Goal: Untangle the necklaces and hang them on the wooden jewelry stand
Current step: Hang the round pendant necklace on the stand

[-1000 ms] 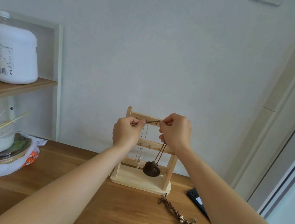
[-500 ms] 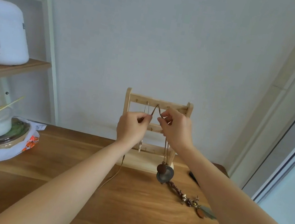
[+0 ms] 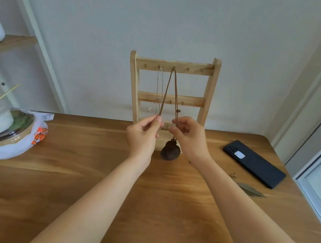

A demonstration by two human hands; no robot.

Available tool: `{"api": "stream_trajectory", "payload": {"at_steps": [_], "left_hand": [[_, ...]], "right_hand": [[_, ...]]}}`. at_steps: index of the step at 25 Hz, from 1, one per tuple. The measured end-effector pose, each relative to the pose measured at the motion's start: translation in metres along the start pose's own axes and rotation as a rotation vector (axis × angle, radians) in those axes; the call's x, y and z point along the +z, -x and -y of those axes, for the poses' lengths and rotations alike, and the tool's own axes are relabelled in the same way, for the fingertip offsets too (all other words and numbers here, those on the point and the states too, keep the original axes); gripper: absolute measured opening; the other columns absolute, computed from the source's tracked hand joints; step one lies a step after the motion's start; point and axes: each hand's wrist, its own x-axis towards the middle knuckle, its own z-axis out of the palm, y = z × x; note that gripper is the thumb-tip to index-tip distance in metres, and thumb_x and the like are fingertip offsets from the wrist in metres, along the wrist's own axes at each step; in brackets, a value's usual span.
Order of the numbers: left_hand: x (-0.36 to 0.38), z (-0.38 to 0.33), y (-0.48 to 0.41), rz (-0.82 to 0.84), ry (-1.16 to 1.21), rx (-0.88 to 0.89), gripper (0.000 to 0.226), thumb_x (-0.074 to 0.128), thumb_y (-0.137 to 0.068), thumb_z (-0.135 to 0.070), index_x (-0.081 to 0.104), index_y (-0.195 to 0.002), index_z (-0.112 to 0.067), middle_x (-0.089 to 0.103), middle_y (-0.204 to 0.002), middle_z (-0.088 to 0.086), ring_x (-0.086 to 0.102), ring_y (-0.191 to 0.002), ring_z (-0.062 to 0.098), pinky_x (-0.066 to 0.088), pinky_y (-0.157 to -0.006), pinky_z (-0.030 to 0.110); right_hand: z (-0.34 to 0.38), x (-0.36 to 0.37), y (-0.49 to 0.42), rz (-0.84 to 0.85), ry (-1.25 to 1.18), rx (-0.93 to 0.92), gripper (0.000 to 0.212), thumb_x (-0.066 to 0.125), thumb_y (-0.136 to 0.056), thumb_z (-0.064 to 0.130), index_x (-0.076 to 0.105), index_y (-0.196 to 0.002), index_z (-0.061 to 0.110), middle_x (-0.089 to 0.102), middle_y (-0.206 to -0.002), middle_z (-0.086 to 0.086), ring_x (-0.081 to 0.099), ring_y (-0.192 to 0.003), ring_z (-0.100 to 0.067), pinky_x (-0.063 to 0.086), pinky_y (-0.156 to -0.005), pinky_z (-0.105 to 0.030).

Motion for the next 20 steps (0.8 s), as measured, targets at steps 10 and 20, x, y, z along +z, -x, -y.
{"api": "stream_trajectory", "payload": {"at_steps": [10, 20], "left_hand": [[0.006, 0.027, 0.007, -0.045, 0.143, -0.177, 0.014, 0.079, -0.084, -0.006, 0.079, -0.096, -0.014, 0.078, -0.092, 0.010, 0.065, -0.066, 0.010, 0.049, -0.058, 0.021], [0.024, 0.045, 0.002, -0.126, 0.088, -0.294, 0.009, 0.075, -0.087, -0.006, 0.078, -0.085, -0.014, 0.069, -0.063, -0.006, 0.056, -0.056, 0.007, 0.047, -0.054, 0.018]], "right_hand": [[-0.045, 0.015, 0.019, -0.026, -0.063, -0.012, 0.024, 0.050, -0.105, 0.019, 0.072, -0.113, 0.013, 0.073, -0.090, -0.003, 0.068, -0.090, -0.012, 0.052, -0.081, -0.023], [-0.051, 0.014, 0.003, 0.014, -0.344, 0.224, 0.023, 0.063, -0.099, 0.021, 0.079, -0.090, 0.008, 0.078, -0.086, 0.001, 0.071, -0.086, -0.002, 0.049, -0.074, -0.008]]}}
